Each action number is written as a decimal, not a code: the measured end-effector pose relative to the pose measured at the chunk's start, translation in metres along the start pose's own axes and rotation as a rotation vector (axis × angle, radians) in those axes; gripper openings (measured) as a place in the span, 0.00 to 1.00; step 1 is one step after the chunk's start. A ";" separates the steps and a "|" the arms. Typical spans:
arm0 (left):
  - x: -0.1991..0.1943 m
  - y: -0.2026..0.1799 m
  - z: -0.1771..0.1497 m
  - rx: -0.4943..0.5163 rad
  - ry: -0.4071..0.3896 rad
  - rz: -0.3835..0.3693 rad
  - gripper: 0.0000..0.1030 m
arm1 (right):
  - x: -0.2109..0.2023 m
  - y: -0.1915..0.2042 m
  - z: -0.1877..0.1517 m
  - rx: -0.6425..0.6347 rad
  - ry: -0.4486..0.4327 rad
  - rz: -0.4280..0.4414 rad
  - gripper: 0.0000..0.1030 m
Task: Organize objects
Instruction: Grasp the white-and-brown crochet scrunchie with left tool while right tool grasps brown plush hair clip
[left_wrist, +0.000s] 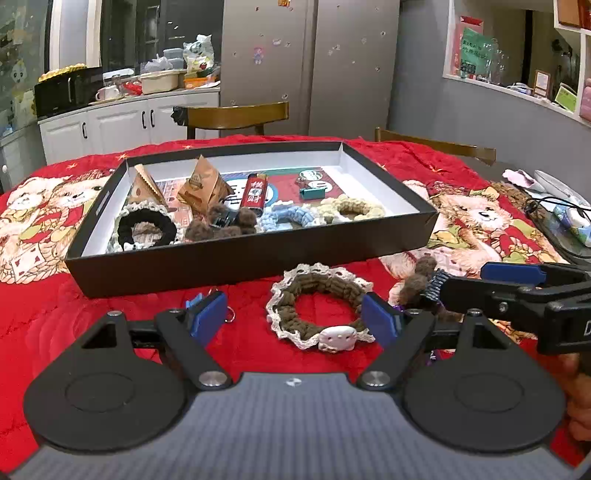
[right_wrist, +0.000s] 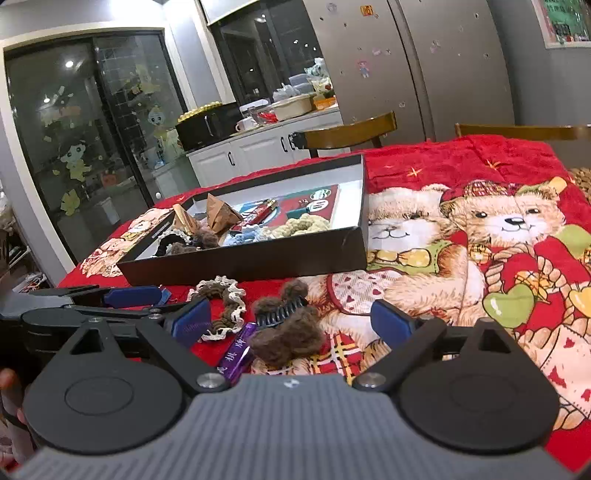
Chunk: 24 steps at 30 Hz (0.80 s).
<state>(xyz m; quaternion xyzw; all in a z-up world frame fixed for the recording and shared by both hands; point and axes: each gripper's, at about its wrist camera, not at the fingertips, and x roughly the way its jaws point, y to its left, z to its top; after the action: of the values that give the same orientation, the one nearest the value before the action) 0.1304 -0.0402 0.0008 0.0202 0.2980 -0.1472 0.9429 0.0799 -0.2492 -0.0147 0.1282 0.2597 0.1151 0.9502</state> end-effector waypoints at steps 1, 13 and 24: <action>0.001 0.000 0.000 -0.001 0.005 0.002 0.81 | 0.001 0.000 0.000 0.001 0.004 -0.008 0.94; 0.012 -0.001 0.000 -0.011 0.009 0.016 0.81 | 0.010 0.001 -0.002 -0.004 0.045 -0.045 0.86; 0.020 -0.013 -0.003 0.054 0.027 -0.032 0.37 | 0.018 0.010 -0.004 -0.069 0.088 -0.099 0.66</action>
<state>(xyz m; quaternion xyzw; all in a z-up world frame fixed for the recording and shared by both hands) 0.1407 -0.0575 -0.0127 0.0429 0.3068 -0.1702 0.9354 0.0915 -0.2340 -0.0235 0.0774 0.3034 0.0822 0.9462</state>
